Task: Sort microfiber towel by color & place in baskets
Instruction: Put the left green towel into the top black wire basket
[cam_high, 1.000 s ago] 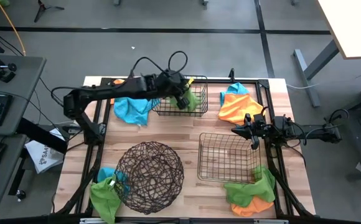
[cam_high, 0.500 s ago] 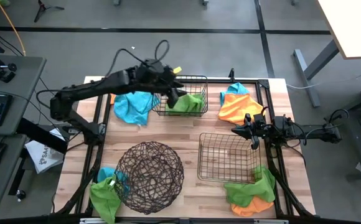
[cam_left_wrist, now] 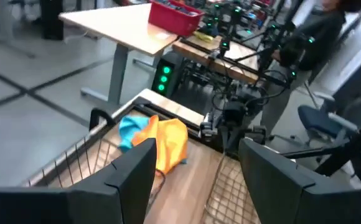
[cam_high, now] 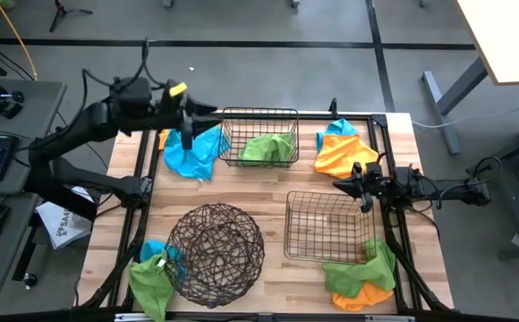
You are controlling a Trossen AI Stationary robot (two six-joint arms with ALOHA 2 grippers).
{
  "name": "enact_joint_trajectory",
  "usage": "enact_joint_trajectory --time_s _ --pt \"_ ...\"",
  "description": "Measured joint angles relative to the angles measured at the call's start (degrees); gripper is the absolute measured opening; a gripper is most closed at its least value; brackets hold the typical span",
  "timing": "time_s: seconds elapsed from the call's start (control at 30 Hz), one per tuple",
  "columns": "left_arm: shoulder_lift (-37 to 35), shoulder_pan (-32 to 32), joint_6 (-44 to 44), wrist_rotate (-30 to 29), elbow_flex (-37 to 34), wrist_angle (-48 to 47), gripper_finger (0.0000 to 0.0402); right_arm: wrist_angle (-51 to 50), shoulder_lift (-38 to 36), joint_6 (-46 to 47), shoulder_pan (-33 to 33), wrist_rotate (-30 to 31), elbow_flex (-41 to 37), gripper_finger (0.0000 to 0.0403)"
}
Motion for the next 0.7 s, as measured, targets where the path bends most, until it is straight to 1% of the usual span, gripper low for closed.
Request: enact_joint_trajectory --time_s 0.07,0.2,0.3,0.33,0.4,0.47,0.57,0.63,0.7 --pt "-1.73 -1.09 -2.65 -1.02 -3.98 1.86 0.0215 4.20 0.00 5.92 0.01 1.69 0.00 0.0000" --pt "-4.34 -2.22 -6.72 -1.54 -12.50 8.33 0.0215 11.54 0.00 14.37 0.00 10.97 0.00 0.0000" --pt "-5.51 -2.22 -10.08 -1.63 -18.12 14.39 0.0215 14.92 -0.02 18.43 0.00 17.69 -0.01 0.0000" --pt "-5.65 -2.20 -11.40 -1.65 -19.33 15.18 0.0215 15.29 -0.02 19.42 -0.02 18.79 0.01 0.0000" --pt "-5.68 -2.20 -14.38 -1.22 -20.56 14.90 0.0215 16.17 -0.02 19.66 0.00 19.14 -0.01 0.0000" --pt "-5.95 -2.20 -17.79 1.39 -19.95 11.25 0.0213 16.52 -0.02 19.65 0.00 18.16 0.00 0.0000" --pt "-6.34 -3.35 -23.57 8.36 -17.24 0.46 0.0207 16.52 -0.02 19.63 0.00 17.94 -0.01 0.0000" --pt "-6.25 -6.48 -29.01 12.14 -15.86 -8.66 0.0201 16.50 0.00 19.63 0.00 17.94 -0.01 0.0000" --pt "-5.69 -11.74 -35.44 13.96 -15.34 -15.95 0.0194 16.50 0.00 19.65 0.00 17.93 0.00 0.0000"
